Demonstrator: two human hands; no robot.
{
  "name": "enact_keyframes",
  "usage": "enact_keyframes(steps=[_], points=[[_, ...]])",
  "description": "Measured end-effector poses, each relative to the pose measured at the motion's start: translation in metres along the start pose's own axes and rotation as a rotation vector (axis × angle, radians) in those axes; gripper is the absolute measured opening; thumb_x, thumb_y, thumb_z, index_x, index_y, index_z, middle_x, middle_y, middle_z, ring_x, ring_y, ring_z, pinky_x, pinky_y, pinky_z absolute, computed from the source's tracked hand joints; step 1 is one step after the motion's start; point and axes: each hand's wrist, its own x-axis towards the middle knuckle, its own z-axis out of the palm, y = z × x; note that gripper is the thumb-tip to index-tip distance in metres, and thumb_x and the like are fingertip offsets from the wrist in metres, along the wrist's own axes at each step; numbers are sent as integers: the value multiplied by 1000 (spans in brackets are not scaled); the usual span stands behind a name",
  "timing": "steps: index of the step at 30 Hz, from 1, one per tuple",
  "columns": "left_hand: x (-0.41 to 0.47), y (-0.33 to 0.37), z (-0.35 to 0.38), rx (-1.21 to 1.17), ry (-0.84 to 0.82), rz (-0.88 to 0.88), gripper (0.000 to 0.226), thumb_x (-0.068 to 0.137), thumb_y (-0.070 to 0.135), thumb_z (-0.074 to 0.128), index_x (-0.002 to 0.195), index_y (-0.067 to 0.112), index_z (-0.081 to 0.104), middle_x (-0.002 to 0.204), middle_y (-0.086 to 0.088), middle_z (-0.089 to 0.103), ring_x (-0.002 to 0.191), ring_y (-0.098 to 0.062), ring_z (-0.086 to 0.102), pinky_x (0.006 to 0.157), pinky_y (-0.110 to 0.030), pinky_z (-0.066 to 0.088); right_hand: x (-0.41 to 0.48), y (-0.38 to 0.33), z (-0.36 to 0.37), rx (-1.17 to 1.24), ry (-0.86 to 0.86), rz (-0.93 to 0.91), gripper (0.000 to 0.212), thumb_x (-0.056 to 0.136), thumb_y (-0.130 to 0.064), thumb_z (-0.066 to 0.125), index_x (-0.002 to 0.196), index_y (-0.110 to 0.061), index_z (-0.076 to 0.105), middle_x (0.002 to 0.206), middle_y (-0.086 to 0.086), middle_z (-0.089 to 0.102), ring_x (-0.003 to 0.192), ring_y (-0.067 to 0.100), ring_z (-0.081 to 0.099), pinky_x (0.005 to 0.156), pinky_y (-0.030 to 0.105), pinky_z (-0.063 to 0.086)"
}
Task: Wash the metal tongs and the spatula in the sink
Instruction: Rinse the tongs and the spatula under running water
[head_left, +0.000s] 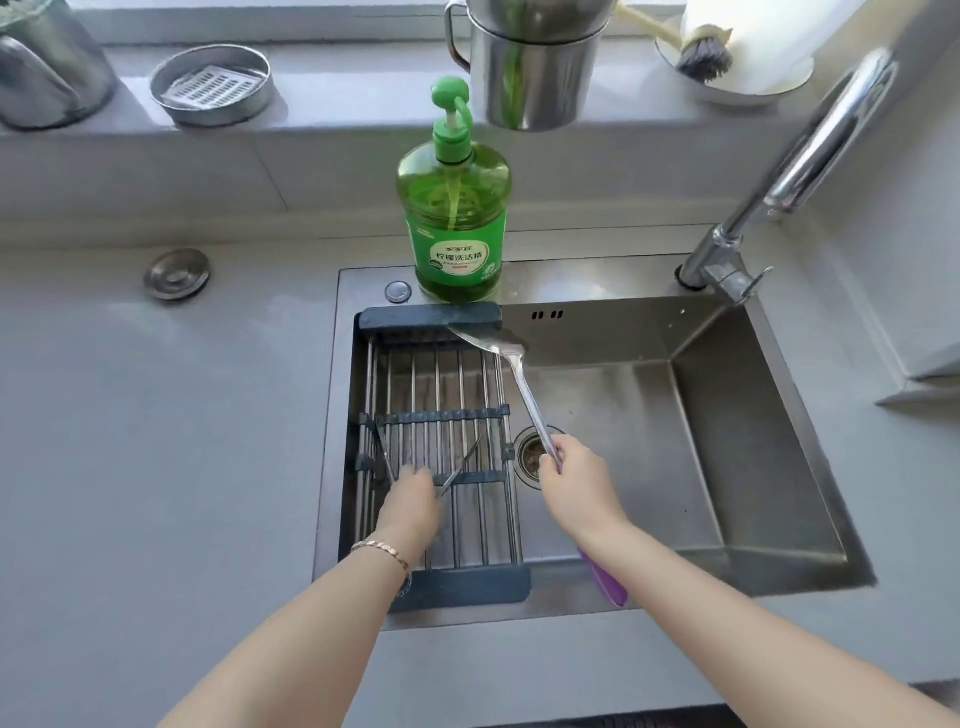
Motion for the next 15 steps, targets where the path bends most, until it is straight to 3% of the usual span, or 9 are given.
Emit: enact_keyframes(steps=[4,9,15], points=[[-2,-14,-19,-70,104,45,34,97,15,43,130,8,49,133,-8,45,103,-23,59,86,-29,48,2,-20,39,4,-28,-9,20,96,-10,39,104,-4,55,98,12,57,84,24,51,72,30,41],[-7,-26,-45,-117,174,45,30,97,14,41,122,7,57,127,-9,52,104,-24,58,84,-28,46,9,-38,90,-96,-43,180,24,93,-2,39,114,-2,50,118,15,52,103,28,52,84,32,42],[-16,-32,-59,-157,154,-20,25,95,15,41,109,11,62,108,-7,63,88,-23,62,81,-37,55,19,-48,109,-144,-62,306,37,94,4,37,131,1,39,138,17,36,118,28,48,93,32,42]])
